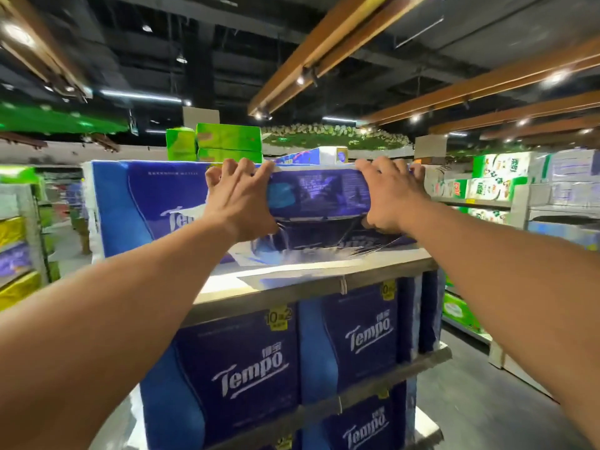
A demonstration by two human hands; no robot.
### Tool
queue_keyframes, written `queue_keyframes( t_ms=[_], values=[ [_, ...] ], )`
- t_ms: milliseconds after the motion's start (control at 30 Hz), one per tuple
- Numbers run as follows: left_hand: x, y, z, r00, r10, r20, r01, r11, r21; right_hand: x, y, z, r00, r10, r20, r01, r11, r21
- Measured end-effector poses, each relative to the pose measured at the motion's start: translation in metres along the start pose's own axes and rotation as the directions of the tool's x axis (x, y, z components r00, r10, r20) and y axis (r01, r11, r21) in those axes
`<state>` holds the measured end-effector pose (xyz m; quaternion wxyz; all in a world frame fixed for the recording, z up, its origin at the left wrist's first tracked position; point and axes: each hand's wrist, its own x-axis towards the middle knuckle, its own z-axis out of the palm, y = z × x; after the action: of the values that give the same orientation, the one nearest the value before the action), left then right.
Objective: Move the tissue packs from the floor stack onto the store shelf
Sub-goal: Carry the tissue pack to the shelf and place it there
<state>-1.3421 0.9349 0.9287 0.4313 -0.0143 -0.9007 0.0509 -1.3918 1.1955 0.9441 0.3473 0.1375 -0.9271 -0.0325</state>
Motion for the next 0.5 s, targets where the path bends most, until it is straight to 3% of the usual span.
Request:
queue_keyframes(
  t_ms=[300, 500],
  values=[
    [0.116, -0.015, 0.082, 0.972, -0.15, 0.179, 0.131, 0.985, 0.113, 0.163, 0.023, 0.076, 0.976, -0.148, 0.159, 0.134, 0.987, 0.093],
    [0.191, -0.024, 0.115, 0.934, -0.209, 0.291, 0.174, 0.974, 0.143, 0.249, 0.037, 0.111, 0.943, -0.185, 0.277, 0.117, 0.963, 0.243]
  ],
)
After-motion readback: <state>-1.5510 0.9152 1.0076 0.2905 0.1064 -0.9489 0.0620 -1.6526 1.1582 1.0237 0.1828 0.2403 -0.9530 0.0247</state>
